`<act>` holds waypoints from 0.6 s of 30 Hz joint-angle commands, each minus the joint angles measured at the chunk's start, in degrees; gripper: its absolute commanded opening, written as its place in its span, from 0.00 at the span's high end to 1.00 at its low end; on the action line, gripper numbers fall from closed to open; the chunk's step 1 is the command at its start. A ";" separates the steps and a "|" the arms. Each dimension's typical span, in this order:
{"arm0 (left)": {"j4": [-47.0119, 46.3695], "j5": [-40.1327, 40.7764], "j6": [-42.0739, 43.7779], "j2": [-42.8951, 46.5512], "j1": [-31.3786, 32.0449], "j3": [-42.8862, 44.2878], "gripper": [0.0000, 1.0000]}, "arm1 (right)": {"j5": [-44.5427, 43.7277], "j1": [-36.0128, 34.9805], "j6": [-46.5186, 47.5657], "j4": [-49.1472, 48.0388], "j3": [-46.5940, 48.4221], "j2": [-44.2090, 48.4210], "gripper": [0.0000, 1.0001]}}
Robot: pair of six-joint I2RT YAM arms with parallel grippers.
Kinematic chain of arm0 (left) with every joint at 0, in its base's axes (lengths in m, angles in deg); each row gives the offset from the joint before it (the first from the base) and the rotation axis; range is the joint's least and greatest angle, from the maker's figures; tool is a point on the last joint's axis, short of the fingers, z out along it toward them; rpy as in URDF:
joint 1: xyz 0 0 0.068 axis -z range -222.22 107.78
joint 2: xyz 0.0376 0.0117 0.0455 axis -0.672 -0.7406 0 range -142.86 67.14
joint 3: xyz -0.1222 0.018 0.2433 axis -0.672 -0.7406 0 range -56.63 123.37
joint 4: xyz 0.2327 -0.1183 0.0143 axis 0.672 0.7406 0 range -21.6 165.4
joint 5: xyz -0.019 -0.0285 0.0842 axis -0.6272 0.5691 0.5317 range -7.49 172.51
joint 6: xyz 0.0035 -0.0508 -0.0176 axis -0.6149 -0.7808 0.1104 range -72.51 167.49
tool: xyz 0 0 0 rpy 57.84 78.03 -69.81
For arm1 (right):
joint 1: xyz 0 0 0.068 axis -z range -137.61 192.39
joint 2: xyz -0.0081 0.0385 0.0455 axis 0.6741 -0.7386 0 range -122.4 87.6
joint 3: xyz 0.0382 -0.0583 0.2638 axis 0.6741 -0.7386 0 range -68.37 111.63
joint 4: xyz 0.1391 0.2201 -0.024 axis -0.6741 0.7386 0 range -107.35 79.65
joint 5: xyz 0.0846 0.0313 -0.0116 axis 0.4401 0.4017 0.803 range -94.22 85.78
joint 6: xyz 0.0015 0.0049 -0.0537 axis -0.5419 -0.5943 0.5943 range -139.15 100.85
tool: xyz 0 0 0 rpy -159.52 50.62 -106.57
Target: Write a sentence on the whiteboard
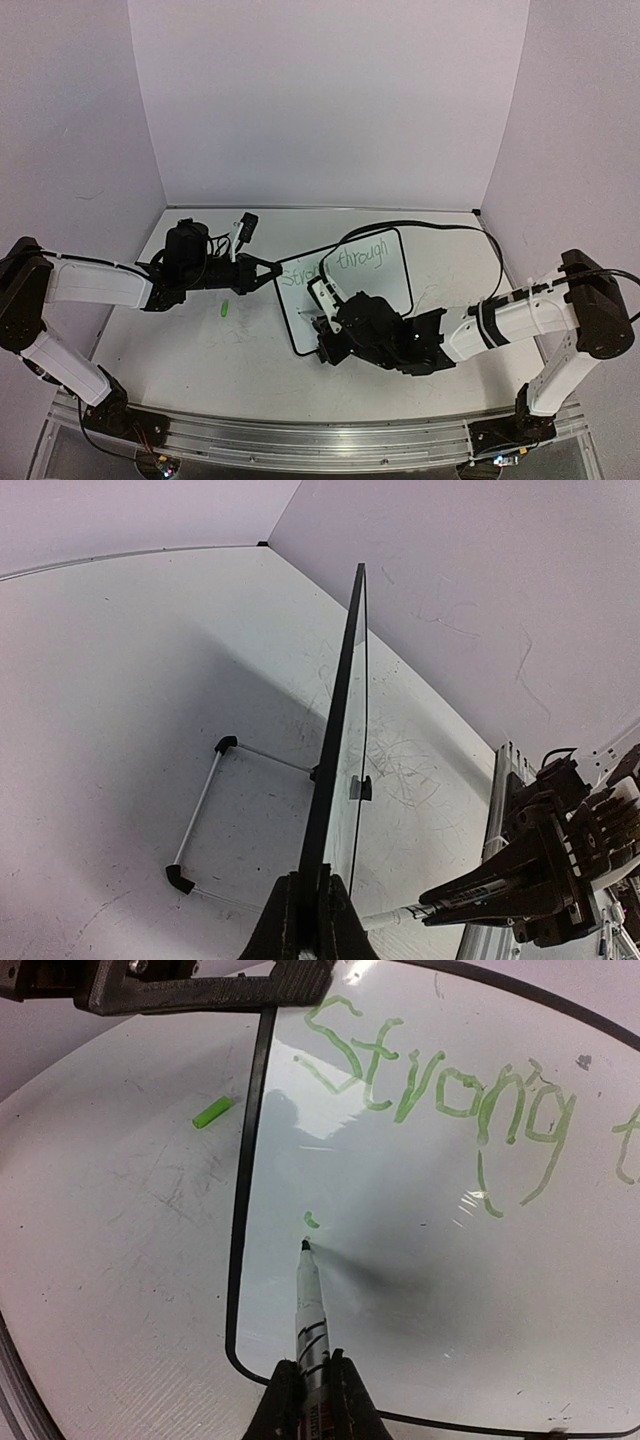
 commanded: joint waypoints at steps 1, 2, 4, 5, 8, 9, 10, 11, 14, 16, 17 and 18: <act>5.65 4.91 4.04 -0.64 -0.30 -0.13 1.00 | -1.36 -0.03 -1.18 1.08 1.52 -0.76 1.00; 5.65 4.91 4.05 -0.73 -0.30 -0.05 1.00 | -1.34 -0.01 -1.29 1.31 1.49 -0.68 1.00; 5.67 4.91 4.05 -0.92 -0.30 0.07 1.00 | -1.29 0.01 -1.53 1.66 1.43 -0.59 1.00; 5.69 4.84 4.06 -0.99 -0.30 0.13 1.00 | -1.25 0.04 -1.63 1.84 1.37 -0.55 1.00; 5.76 4.82 4.14 -1.02 -0.30 0.22 1.00 | -1.06 0.05 -2.00 2.30 1.08 -0.44 1.00; 5.76 4.82 4.19 -1.05 -0.30 0.22 1.00 | -0.95 0.05 -2.14 2.37 0.93 -0.38 1.00; 5.78 4.82 4.22 -1.09 -0.30 0.22 1.00 | -0.81 0.04 -2.29 2.40 0.78 -0.30 1.00; 5.83 4.82 4.22 -1.11 -0.30 0.22 1.00 | -0.63 0.05 -2.44 2.46 0.63 -0.21 1.00; 5.85 4.82 4.22 -1.19 -0.30 0.22 1.00 | -0.12 0.05 -2.81 2.58 0.25 -0.09 1.00; 5.85 4.82 4.22 -1.20 -0.30 0.22 1.00 | 0.09 0.03 -3.03 2.65 -0.02 -0.11 1.00; 5.85 4.82 4.22 -1.20 -0.29 0.22 1.00 | 0.18 0.03 -3.16 2.68 -0.17 -0.10 1.00; 5.86 4.86 4.26 -1.16 -0.29 0.18 1.00 | 0.34 0.04 -3.32 2.68 -0.29 -0.09 1.00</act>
